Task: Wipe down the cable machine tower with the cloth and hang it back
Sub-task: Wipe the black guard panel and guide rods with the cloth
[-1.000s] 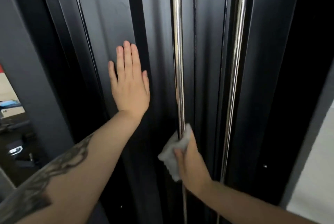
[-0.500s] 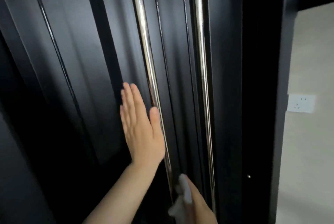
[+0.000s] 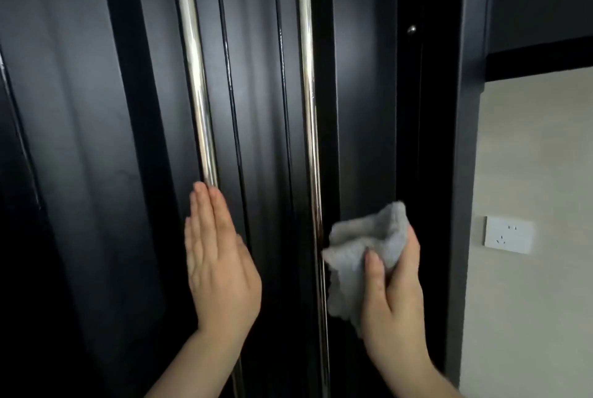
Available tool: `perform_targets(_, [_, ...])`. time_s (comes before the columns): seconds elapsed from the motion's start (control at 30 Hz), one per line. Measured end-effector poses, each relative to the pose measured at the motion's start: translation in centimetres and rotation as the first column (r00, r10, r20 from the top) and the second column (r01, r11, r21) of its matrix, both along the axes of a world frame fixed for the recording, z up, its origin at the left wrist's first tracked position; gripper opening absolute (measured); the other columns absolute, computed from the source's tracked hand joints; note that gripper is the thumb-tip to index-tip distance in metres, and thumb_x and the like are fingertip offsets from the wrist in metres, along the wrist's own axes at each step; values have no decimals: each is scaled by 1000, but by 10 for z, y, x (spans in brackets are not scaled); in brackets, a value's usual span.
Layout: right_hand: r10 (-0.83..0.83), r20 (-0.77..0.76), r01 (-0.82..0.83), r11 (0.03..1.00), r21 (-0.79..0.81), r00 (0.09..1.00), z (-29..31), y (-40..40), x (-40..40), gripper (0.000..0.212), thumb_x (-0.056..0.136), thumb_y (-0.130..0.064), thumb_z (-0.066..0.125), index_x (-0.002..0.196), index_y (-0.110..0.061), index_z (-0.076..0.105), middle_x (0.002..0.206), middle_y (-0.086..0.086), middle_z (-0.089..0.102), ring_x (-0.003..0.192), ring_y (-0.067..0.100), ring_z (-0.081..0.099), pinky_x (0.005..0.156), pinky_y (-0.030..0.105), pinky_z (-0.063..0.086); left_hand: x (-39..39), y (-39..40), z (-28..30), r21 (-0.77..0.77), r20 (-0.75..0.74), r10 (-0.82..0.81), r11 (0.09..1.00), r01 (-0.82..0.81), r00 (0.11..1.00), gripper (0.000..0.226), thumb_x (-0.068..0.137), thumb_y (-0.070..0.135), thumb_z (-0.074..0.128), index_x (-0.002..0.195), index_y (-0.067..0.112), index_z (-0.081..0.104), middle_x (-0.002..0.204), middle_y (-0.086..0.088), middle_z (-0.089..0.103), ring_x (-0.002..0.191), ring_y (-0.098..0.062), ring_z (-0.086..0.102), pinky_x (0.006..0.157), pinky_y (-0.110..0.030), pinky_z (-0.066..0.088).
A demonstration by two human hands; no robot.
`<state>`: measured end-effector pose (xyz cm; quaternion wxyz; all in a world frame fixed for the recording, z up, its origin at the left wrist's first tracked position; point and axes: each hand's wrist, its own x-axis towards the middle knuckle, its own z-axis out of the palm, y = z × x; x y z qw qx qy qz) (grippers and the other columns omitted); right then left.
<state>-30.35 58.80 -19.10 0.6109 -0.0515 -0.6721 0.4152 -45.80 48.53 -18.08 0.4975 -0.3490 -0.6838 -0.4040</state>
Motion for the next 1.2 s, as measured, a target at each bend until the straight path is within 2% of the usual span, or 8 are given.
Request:
perform_targets(0.13, [57, 120, -76, 984, 161, 991, 82, 34, -43, 56, 99, -28, 41, 149, -25, 17, 145, -9, 39, 128, -3, 41, 103, 13, 36, 16, 2, -8, -53, -14, 85, 995, -85, 996, 76, 92, 10, 38, 156, 16, -2, 163, 2, -10, 151, -17, -2, 123, -34, 0])
perform_targets(0.33, [215, 253, -282, 920, 270, 943, 127, 48, -81, 50, 99, -29, 41, 143, -17, 21, 117, 1, 57, 98, 10, 61, 86, 34, 53, 28, 39, -37, -239, -51, 40, 970, -51, 998, 85, 84, -10, 33, 157, 18, 0, 165, 4, 1, 151, -15, 8, 122, -31, 11])
perform_targets(0.47, [298, 298, -380, 883, 274, 907, 127, 57, -79, 46, 99, -25, 42, 140, -18, 22, 116, -3, 55, 95, 3, 60, 81, 22, 54, 4, 68, -19, -129, 209, 100, 989, -74, 973, 97, 82, -23, 43, 153, 22, -6, 163, 6, -9, 149, -6, -8, 119, -20, -5])
perform_targets(0.57, [316, 308, -404, 869, 285, 897, 127, 60, -80, 40, 99, -25, 42, 135, -17, 25, 111, -3, 56, 88, 1, 60, 71, 14, 53, -21, 74, -2, -32, 292, 252, 967, -254, 923, 73, 97, 1, 43, 155, 11, -1, 163, -3, -8, 150, -14, -11, 116, -22, -15])
perform_targets(0.7, [378, 346, -471, 848, 244, 859, 114, 66, -79, 37, 99, -30, 42, 132, -19, 28, 108, -3, 58, 87, 2, 62, 68, 10, 51, -51, 69, 3, 20, 320, 440, 882, -470, 839, 62, 102, 20, 31, 156, 7, 4, 161, -4, -11, 140, 0, -28, 111, -17, -24])
perform_targets(0.93, [440, 294, -491, 862, 126, 849, 37, 53, -77, 60, 94, -39, 44, 145, -40, 12, 131, -8, 52, 113, 1, 57, 96, 28, 50, -70, 86, -4, 145, 301, 406, 875, -462, 863, 62, 103, 27, 31, 154, 17, -3, 161, 4, -5, 148, -4, -7, 118, -18, -9])
perform_targets(1.03, [448, 279, -480, 876, 55, 849, 23, 46, -76, 56, 93, -39, 43, 143, -38, 18, 119, -7, 59, 103, 3, 63, 90, 31, 54, -79, 87, -7, 165, 285, 423, 862, -479, 860, 60, 102, 31, 26, 156, 14, 7, 161, 2, 1, 148, -4, -4, 119, -21, -2])
perform_targets(1.2, [498, 123, -511, 853, 105, 858, 99, 56, -91, 30, 97, -24, 46, 126, -19, 37, 92, -14, 58, 79, -10, 61, 65, 6, 47, -81, 91, -10, 198, 273, 415, 859, -473, 868, 62, 98, 29, 25, 155, 12, 8, 160, 2, 2, 148, -9, 2, 116, -18, -14])
